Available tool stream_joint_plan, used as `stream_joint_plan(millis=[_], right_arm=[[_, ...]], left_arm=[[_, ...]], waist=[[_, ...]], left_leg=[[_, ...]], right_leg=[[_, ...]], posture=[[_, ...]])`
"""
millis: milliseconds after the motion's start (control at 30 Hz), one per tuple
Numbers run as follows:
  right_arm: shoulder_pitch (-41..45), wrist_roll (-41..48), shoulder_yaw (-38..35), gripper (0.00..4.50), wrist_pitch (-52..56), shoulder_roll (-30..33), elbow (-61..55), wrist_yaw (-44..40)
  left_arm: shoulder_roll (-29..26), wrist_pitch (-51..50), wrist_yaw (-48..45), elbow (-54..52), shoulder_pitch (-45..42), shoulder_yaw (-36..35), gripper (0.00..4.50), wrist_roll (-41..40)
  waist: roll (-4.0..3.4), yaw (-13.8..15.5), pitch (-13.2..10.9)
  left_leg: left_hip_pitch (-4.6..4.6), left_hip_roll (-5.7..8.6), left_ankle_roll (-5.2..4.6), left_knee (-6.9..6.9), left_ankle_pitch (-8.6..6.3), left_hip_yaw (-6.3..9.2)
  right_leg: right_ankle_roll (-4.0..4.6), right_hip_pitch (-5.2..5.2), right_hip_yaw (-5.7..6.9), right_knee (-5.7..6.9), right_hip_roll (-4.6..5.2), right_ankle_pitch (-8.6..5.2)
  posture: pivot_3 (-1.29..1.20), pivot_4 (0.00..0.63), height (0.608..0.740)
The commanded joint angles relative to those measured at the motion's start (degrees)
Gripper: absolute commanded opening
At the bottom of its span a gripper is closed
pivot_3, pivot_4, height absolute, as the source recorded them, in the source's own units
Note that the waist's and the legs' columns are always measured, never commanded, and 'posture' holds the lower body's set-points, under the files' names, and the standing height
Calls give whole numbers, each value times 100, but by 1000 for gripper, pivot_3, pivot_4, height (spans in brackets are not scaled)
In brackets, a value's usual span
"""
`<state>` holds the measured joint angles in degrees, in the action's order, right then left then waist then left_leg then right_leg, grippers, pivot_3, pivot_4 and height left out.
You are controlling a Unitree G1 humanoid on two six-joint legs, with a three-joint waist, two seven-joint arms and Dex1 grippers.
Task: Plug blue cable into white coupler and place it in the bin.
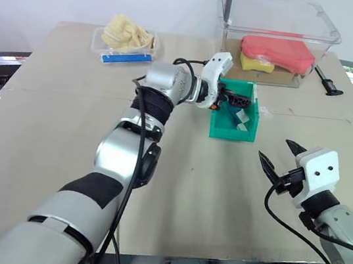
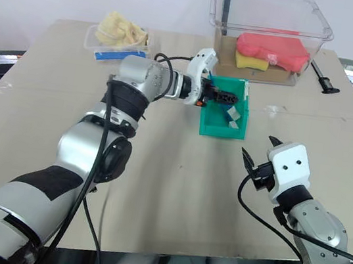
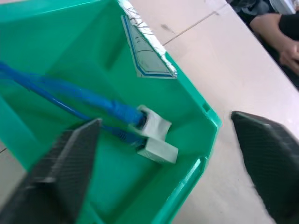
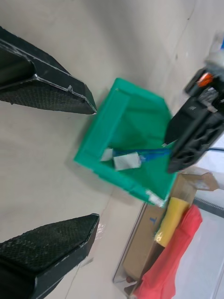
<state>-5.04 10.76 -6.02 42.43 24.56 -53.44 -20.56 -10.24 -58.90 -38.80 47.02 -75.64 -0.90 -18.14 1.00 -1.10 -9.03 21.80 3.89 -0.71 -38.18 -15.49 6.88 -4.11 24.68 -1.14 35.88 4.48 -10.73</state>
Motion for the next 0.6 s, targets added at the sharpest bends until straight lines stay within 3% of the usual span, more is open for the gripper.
stream_joint_plan(millis=[33, 133, 167, 367, 600], right_arm=[[80, 345, -292, 3307, -68, 29, -78, -166], [282, 862, -562, 3956, -8, -56, 52, -320], [325, 976, -623, 4465, -11, -20, 95, -379], [197, 1473, -1043, 4465, -227, 486, 504, -1002], [-698, 1805, -1828, 4465, -924, 1042, 870, -1939]], left_arm=[[-342, -460, -324, -1391, 431, -314, 4398, -514], [-659, 404, -542, -3405, 1752, -69, 4500, -504], [-765, 713, -615, -3916, 2156, -23, 4500, -484], [-1383, 1208, -1264, -5581, 4064, -641, 4500, -1227], [-2437, 2581, -1936, -6225, 6297, -934, 4500, -945]], waist=[[-1, -14, 0], [-7, -56, 4], [-7, -59, 4], [-6, 41, 2], [-8, 66, 2]], left_leg=[[-2, -5, 0, 0, 0, 2], [-11, -15, 1, 3, 0, 4], [-11, -16, 2, 5, 1, 5], [-4, -15, 3, 5, 0, -2], [-10, -16, -25, 6, -15, -8]], right_leg=[[0, 0, -1, 1, 0, 0], [1, -1, -16, 2, 0, 1], [2, -1, -21, 6, 5, 1], [5, 8, -27, 0, 8, 3], [5, -1, -25, -4, 7, 1]], posture=[[0, 150, 740], [0, 150, 740], [0, 150, 740], [0, 150, 740], [0, 150, 740]])
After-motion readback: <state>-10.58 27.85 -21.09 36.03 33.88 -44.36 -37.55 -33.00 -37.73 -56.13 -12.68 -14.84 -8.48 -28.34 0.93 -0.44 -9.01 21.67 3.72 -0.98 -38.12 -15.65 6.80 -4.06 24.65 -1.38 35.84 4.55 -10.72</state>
